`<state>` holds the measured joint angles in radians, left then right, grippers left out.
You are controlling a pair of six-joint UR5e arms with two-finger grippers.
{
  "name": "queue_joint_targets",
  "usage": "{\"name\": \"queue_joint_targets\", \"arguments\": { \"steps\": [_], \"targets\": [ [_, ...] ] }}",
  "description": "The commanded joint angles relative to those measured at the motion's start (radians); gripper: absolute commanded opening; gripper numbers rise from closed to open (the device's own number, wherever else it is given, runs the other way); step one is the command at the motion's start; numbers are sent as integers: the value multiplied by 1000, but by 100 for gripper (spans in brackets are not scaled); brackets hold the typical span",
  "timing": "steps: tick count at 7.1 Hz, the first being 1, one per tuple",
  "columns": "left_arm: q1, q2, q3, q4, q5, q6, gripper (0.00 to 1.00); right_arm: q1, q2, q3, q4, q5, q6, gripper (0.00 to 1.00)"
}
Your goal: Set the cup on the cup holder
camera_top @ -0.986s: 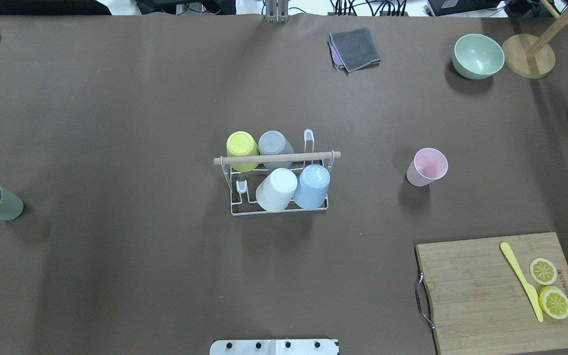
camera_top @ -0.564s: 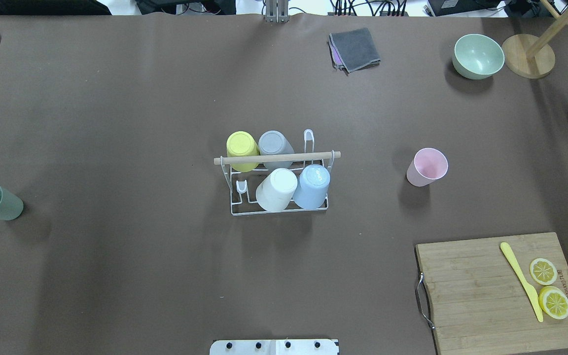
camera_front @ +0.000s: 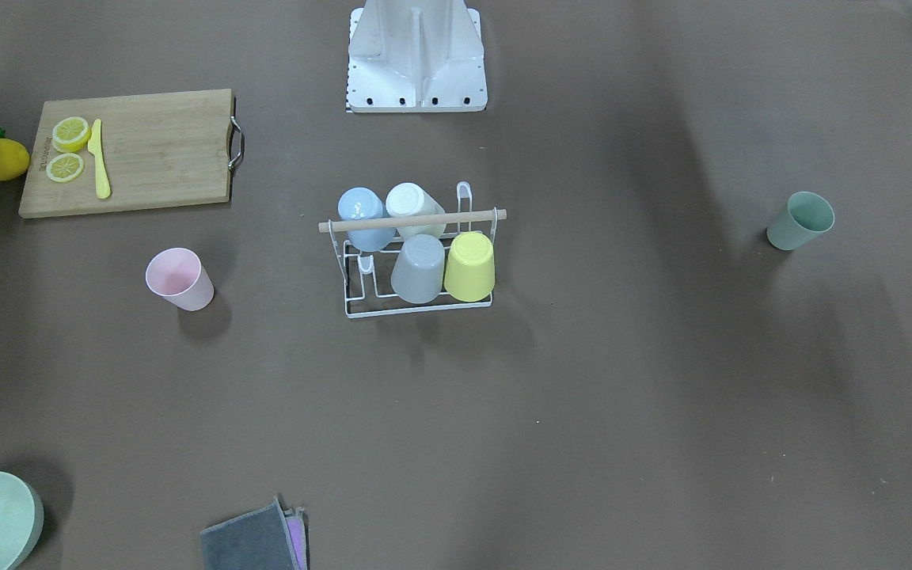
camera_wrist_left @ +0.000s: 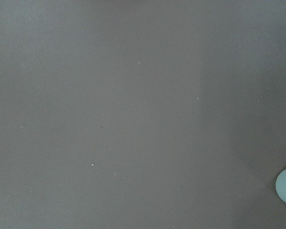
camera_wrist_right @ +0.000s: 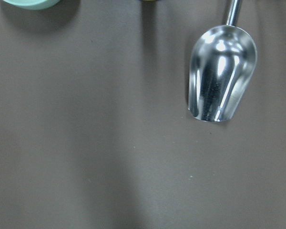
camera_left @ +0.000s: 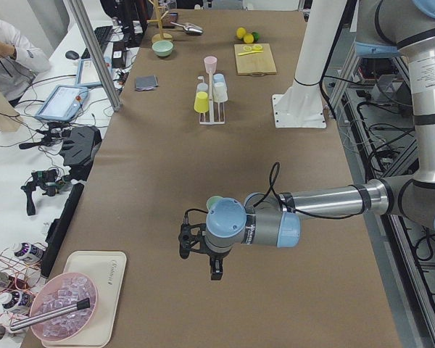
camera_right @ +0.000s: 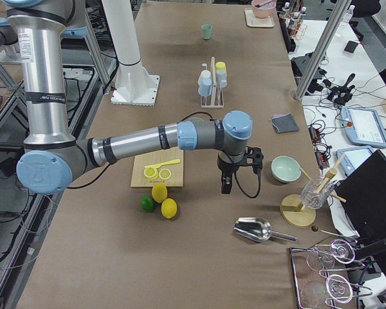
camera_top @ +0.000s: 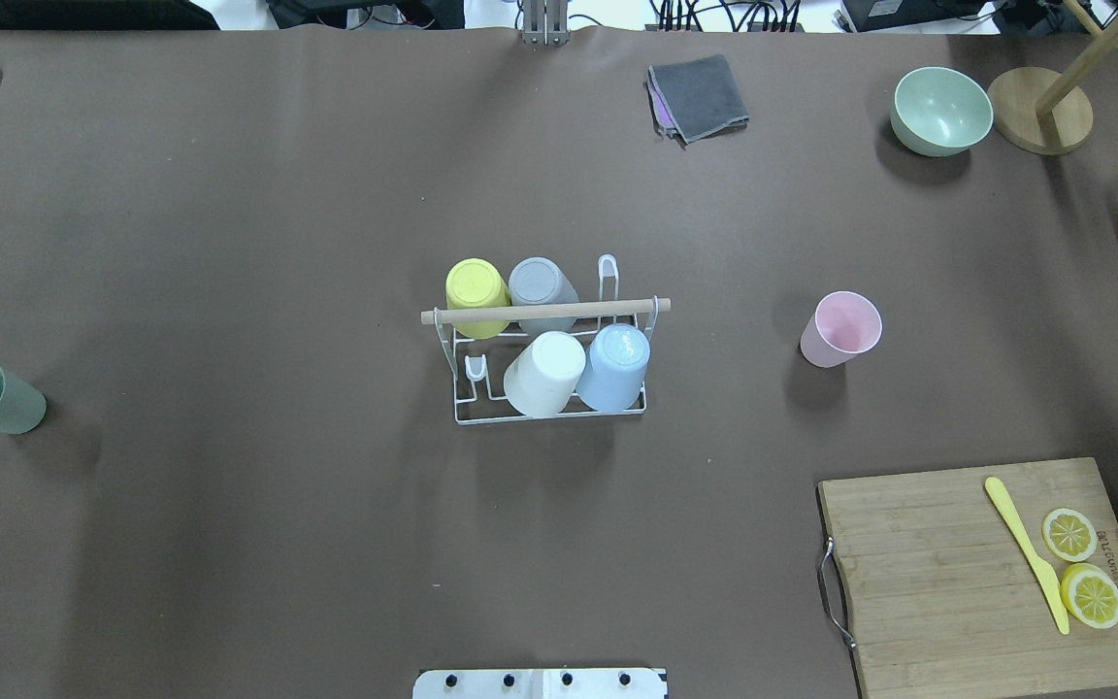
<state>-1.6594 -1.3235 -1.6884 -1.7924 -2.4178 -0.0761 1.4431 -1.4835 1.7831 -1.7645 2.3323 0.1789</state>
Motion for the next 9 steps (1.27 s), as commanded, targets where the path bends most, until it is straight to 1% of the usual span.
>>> {"name": "queue_joint_targets", "arguments": {
  "steps": [1,2,3,4,5,6,7,8,9],
  "targets": [
    [1,-14,4,2,6,-30,98,-117,165,-60,-65,-1,100,100],
    [3,-48,13,5,15,-28,98,-157,242,-111,-66,1,146,100],
    [4,-104,33,11,72,-33,98,-196,314,-167,-67,-1,206,100],
    [6,-179,73,13,127,-50,98,-210,404,-256,-76,2,215,100],
    [6,-224,113,15,128,-51,98,-249,452,-292,-110,19,217,100],
    [9,-283,180,15,129,-51,98,-286,509,-342,-139,22,215,100],
    [29,-381,297,15,131,-69,98,-299,585,-447,-153,36,202,100],
    [67,-457,399,13,144,-70,98,-317,635,-518,-158,42,202,100],
    [114,-486,439,15,187,-70,98,-348,643,-554,-153,51,183,100]
  ]
}}
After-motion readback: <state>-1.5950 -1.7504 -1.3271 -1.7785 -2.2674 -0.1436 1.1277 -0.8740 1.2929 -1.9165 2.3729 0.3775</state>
